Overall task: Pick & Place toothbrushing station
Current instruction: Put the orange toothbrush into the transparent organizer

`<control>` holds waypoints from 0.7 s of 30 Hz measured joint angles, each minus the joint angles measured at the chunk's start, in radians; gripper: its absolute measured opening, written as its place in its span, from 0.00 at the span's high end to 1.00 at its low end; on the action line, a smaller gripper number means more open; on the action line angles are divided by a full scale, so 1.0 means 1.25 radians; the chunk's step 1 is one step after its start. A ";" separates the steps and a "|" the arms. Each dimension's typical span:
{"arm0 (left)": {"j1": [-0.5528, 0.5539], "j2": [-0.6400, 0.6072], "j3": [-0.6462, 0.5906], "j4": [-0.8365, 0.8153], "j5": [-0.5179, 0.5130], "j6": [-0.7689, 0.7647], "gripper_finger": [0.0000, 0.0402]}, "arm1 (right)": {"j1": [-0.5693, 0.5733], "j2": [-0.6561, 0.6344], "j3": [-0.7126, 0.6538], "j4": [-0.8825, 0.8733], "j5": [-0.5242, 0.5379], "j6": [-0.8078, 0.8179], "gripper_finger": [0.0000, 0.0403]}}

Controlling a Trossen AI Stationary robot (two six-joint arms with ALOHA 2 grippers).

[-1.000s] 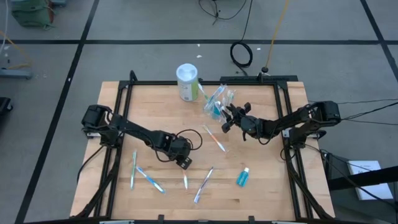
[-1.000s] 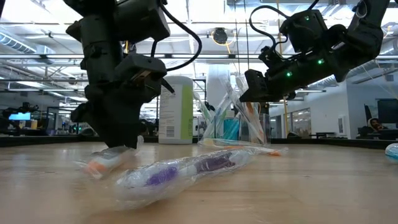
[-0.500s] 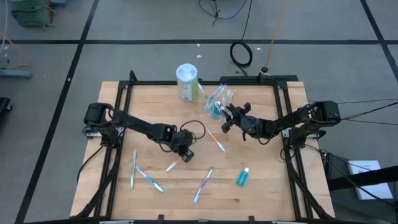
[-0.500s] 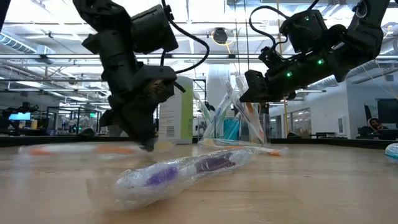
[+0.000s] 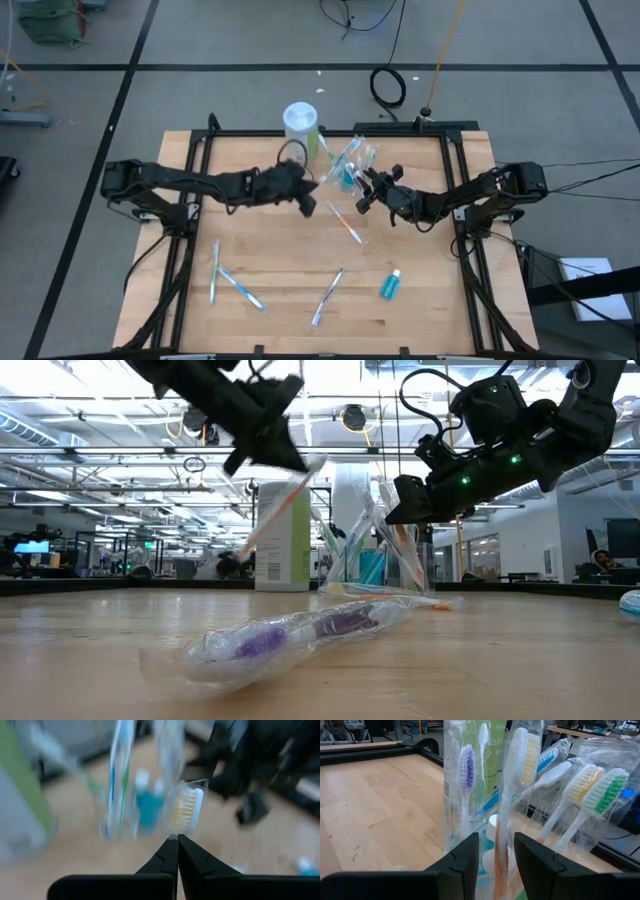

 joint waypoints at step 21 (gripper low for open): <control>0.195 0.282 0.002 0.771 -0.001 0.198 0.98 | -0.013 0.000 0.000 -0.010 0.001 -0.006 0.71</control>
